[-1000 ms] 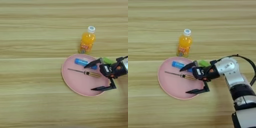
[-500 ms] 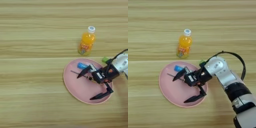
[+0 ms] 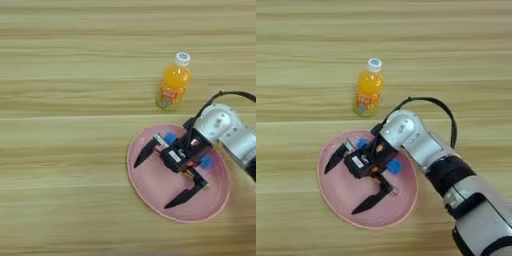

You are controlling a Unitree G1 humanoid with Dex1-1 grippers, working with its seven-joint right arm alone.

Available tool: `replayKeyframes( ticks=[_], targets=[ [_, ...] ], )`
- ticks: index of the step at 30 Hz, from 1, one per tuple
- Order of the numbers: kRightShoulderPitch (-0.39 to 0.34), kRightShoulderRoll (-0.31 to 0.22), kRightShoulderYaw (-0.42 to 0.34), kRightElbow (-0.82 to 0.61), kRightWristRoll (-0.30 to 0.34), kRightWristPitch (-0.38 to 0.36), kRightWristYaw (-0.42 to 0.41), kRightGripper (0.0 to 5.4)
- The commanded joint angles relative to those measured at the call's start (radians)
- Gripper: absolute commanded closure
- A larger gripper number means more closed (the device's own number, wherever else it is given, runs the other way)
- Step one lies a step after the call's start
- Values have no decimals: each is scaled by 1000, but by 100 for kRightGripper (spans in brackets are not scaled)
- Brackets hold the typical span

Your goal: Move the objects on the table

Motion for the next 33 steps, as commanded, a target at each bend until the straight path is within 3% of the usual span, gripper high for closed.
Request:
replayKeyframes(
  ticks=[1,18,28,33],
  targets=[
    [-64,15,-5,-18,20,20,-1,8],
    [23,160,-47,-29,62,62,-29,8],
    [27,262,-50,4,-27,56,-116,8],
    [36,308,-63,9,-41,65,-167,8]
  ],
)
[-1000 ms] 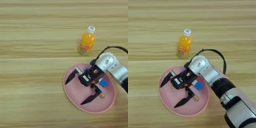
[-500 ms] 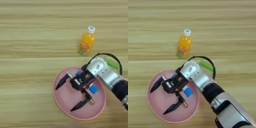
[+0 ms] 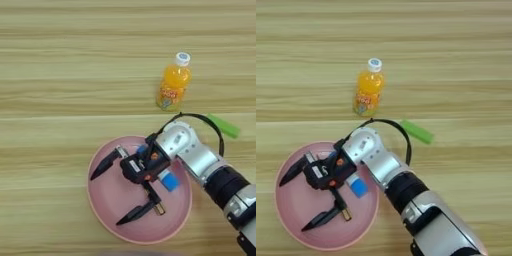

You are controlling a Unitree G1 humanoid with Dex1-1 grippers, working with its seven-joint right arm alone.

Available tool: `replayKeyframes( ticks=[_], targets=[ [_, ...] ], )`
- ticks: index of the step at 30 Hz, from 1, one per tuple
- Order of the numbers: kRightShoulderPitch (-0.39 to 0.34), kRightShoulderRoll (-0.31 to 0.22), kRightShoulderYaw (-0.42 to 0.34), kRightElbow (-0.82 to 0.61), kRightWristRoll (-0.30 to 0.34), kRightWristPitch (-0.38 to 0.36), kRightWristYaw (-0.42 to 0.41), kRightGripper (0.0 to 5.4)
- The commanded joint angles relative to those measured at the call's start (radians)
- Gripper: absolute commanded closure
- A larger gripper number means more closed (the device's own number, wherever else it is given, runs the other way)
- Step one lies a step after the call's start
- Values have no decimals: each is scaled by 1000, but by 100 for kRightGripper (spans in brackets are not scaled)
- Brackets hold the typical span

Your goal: Move the objects on the table

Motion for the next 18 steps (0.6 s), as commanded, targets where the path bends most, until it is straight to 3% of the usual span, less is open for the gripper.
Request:
replayKeyframes(
  ticks=[1,18],
  targets=[
    [-35,34,-39,-25,-9,9,-90,8],
    [-14,180,-83,6,-52,70,-320,8]
  ],
)
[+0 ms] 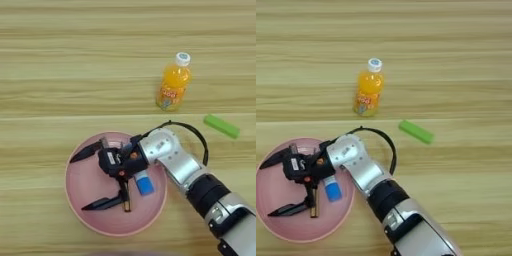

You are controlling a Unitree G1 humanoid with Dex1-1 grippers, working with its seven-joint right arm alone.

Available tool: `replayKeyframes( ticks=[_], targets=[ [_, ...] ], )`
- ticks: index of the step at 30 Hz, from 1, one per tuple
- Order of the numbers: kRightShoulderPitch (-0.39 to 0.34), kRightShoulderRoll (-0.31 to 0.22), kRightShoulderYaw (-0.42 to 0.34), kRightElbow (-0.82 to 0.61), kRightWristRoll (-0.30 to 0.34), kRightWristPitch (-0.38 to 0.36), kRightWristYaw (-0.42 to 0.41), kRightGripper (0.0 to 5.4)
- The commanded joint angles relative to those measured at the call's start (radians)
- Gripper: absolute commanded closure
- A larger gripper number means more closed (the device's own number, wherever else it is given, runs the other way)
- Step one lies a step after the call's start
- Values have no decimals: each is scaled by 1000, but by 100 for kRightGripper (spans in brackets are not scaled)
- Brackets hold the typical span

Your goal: Move the objects on the table

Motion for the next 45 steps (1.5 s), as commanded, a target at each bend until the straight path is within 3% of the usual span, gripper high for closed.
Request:
replayKeyframes(
  ticks=[1,7,10,15,19,22,25,31,34,40,45],
  targets=[
    [-54,46,-26,-16,-8,9,-81,8],
    [-53,19,-65,-68,18,17,-77,8],
    [-31,-33,-105,-181,75,45,-38,8],
    [-2,-149,-234,-440,249,170,10,8],
    [8,-213,-326,-473,305,215,-3,8],
    [23,-220,-410,-474,352,269,-67,8],
    [23,-199,-468,-437,338,311,-193,8],
    [77,-182,-497,-375,291,313,-323,8],
    [102,-193,-499,-366,271,298,-342,8],
    [124,-255,-521,-354,281,242,-260,8],
    [151,-333,-540,-355,361,199,-58,8]
  ],
)
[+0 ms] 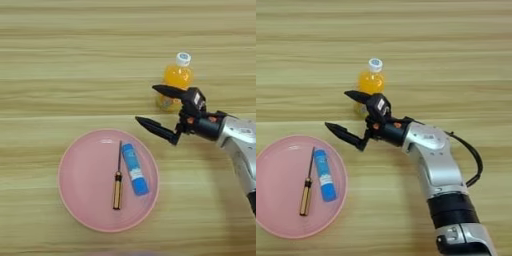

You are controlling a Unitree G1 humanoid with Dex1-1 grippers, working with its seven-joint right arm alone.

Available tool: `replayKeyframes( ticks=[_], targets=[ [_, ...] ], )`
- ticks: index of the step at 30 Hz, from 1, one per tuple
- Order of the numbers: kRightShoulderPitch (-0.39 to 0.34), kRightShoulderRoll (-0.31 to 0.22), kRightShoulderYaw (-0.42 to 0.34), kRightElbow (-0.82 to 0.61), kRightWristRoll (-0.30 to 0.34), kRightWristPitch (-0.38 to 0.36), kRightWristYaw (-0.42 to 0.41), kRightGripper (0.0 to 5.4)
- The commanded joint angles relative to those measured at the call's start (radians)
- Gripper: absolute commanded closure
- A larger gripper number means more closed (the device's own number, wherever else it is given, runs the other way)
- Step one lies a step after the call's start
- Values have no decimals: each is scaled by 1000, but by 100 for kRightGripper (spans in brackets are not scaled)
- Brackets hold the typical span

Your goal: Move the objects on the table

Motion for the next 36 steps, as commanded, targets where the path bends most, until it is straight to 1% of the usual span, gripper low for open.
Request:
replayKeyframes(
  ticks=[1,3,6,10,13,15,20,23,25,27,30,32,36],
  targets=[
    [-28,-92,-43,-39,75,-36,123,8],
    [-21,-110,-50,-40,86,-38,160,8],
    [-21,-116,-60,-42,91,-33,172,8],
    [3,-122,-55,-62,88,-29,189,8],
    [23,-112,-38,-64,63,-39,180,8],
    [46,-103,-18,-93,45,-38,169,8],
    [75,-75,39,-155,7,1,122,8],
    [77,-70,49,-157,-11,-5,101,8],
    [75,-64,50,-169,-6,-2,95,8],
    [68,-52,61,-182,-4,1,88,8],
    [58,-24,92,-198,-22,-10,71,8],
    [57,-23,118,-217,-43,-21,74,8],
    [49,-29,157,-233,-106,-49,64,8]
  ],
)
